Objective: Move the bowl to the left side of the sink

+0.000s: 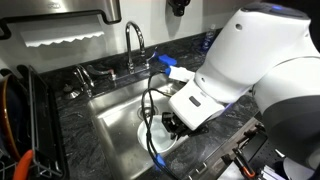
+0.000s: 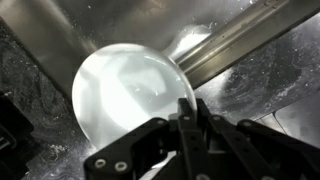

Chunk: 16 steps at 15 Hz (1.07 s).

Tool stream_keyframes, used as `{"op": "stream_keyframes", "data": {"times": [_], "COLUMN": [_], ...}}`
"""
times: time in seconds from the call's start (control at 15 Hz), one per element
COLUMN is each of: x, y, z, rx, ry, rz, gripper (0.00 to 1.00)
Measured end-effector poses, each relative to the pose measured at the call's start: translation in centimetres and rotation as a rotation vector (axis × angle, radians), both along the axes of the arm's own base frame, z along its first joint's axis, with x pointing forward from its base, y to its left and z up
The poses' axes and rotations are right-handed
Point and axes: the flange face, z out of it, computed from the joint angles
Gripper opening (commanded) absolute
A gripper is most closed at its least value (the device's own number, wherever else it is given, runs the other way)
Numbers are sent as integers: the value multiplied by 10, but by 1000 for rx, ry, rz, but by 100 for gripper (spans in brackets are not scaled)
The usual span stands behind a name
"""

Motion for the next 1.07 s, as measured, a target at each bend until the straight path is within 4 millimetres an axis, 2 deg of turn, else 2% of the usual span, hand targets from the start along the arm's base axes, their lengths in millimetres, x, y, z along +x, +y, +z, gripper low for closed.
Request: {"op": "stream_keyframes", "data": {"times": [0.27, 0.47, 1.07], "x": [-28, -44, -48], "y": [15, 19, 23], "z": [-10, -19, -61], "rx": [-34, -49, 10], "ry": [-5, -4, 4], "rz": [90, 132, 136], "gripper": [2, 2, 2]}}
